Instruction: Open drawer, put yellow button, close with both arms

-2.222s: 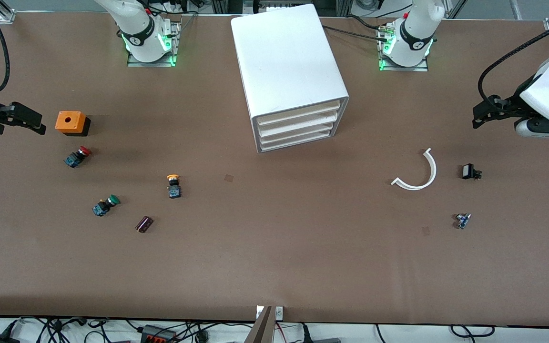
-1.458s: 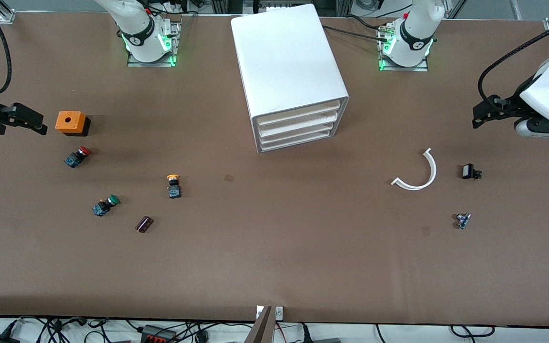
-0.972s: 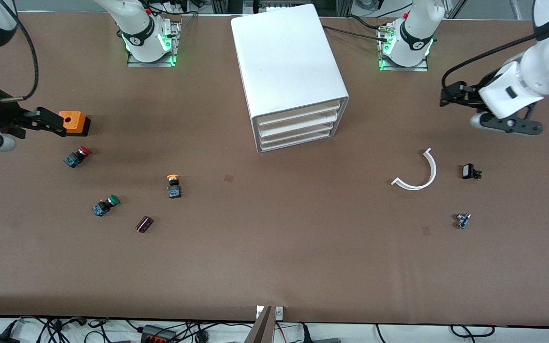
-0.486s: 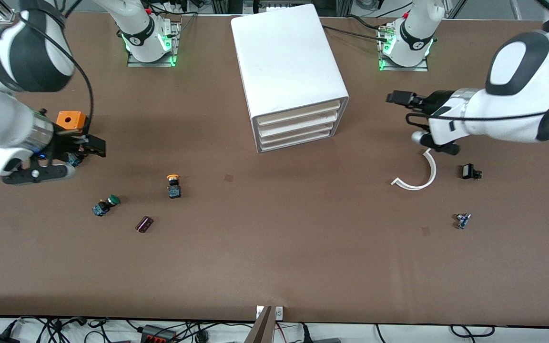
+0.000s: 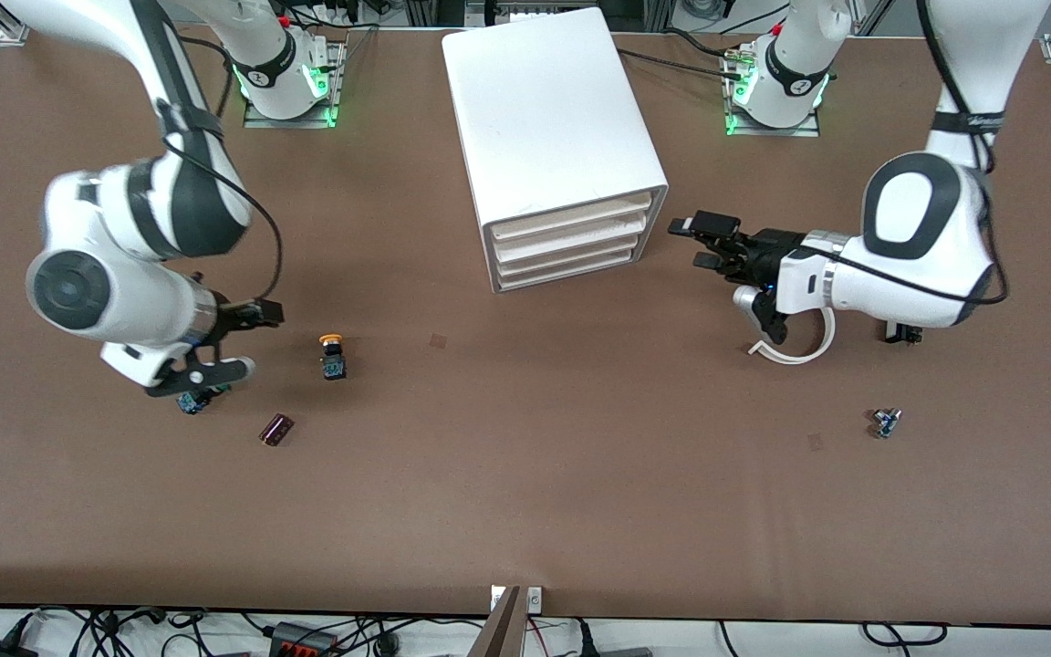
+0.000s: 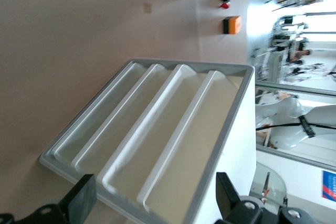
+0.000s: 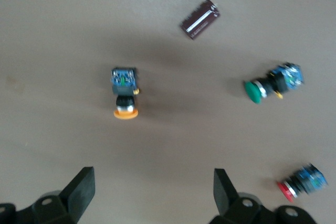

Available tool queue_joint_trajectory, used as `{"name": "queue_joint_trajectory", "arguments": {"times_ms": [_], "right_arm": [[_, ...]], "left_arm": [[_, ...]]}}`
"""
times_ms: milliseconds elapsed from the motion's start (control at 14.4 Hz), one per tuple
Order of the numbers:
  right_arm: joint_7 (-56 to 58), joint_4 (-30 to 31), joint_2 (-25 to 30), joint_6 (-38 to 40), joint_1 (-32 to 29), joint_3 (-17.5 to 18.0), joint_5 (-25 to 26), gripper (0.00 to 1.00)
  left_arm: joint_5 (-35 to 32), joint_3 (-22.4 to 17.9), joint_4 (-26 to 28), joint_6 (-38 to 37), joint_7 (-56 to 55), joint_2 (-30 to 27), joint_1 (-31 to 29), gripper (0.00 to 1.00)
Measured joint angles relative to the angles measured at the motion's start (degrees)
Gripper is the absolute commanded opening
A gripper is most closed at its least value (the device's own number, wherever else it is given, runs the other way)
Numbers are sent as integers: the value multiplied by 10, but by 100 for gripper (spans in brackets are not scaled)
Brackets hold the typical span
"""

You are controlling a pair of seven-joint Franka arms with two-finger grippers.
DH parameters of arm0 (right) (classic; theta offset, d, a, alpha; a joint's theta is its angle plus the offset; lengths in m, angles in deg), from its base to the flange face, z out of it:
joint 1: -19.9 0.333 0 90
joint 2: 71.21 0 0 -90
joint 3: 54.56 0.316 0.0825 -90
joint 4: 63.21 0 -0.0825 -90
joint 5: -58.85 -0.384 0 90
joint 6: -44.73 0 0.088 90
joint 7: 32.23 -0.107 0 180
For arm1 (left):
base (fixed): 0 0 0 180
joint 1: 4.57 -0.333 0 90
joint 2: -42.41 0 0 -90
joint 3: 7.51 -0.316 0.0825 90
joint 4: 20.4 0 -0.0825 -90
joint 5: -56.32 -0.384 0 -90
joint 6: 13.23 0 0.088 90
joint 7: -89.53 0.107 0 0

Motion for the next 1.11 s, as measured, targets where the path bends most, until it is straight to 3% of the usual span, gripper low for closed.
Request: {"name": "queue_joint_trajectory", "arguments": {"times_ms": [278,417,625,833,972,1111], "right_arm": [[-27,0,-68,-64,18,0,-1,100],[-33,-1,-89,-83,23,0,-13,100],[-33,-1,-102,-90,32,0,-22,100],[-34,-1,-113,-91,34,0,-23,100],[-34,-1,-124,-97,34,0,-23,100],[-34,-1,-136,-112,34,0,-23,100]], "left_arm": [[107,23,83,41,97,5,0,100],[121,40,102,44,107,10,0,95],[123,70,118,64,110,15,0,78],[125,94,127,94,115,15,0,47],[127,95,127,95,120,15,-2,21],[127,96,130,94,127,15,-3,3]]}}
